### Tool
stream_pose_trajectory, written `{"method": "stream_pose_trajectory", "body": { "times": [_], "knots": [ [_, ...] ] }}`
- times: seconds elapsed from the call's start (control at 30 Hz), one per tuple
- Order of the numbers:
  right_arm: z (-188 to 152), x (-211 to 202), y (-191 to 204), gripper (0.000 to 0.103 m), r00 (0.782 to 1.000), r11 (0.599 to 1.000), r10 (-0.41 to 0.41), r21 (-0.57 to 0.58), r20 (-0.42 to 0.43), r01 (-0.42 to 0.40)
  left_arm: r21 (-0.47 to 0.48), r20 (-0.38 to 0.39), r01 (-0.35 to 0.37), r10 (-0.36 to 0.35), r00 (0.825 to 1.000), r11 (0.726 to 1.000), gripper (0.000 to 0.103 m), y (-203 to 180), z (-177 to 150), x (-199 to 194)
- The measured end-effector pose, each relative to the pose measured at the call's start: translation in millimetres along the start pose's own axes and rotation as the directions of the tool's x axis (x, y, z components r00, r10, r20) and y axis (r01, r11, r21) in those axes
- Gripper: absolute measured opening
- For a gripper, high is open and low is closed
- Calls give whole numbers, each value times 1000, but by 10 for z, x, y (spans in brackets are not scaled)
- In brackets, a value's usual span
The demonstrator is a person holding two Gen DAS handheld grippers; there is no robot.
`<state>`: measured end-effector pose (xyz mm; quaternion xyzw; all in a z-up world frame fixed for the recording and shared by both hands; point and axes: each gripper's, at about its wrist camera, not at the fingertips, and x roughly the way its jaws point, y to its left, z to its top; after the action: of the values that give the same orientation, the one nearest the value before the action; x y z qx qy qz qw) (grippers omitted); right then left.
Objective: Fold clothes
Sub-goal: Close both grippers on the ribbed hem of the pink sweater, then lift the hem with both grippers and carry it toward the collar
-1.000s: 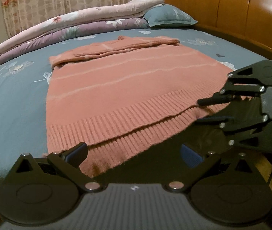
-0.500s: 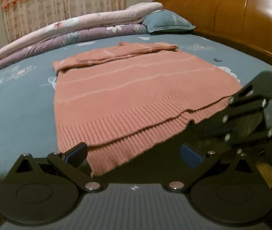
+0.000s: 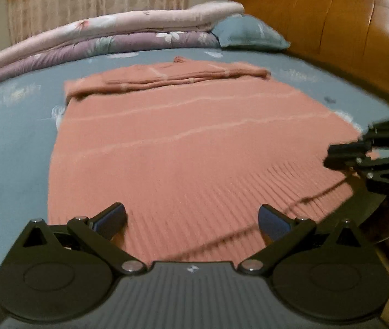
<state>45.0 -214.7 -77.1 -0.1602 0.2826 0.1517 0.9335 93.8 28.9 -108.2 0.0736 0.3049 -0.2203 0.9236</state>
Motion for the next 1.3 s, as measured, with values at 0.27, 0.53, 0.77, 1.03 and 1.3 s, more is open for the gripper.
{"method": "stream_pose_trajectory", "body": {
  "times": [0.27,0.53,0.77,1.03,1.3],
  "knots": [
    [-211,-394,36,77,999,989,-48,-139,12,49,314,-3,-76,81,997,946,102,-331,-162,-302],
    [-270,-48,462,84,989,823,-146,-553,10,127,528,48,-82,67,997,845,102,-819,-76,-91],
    [-151,-112,550,85,982,799,-161,-570,103,191,638,93,-82,29,995,766,102,-1177,-34,62],
    [4,-155,289,85,967,843,-196,-476,162,251,609,143,-131,54,988,782,102,-1293,152,214],
    [-22,-72,417,86,982,849,-122,-497,145,179,558,199,-182,82,977,810,102,-1208,312,130]
  ]
}}
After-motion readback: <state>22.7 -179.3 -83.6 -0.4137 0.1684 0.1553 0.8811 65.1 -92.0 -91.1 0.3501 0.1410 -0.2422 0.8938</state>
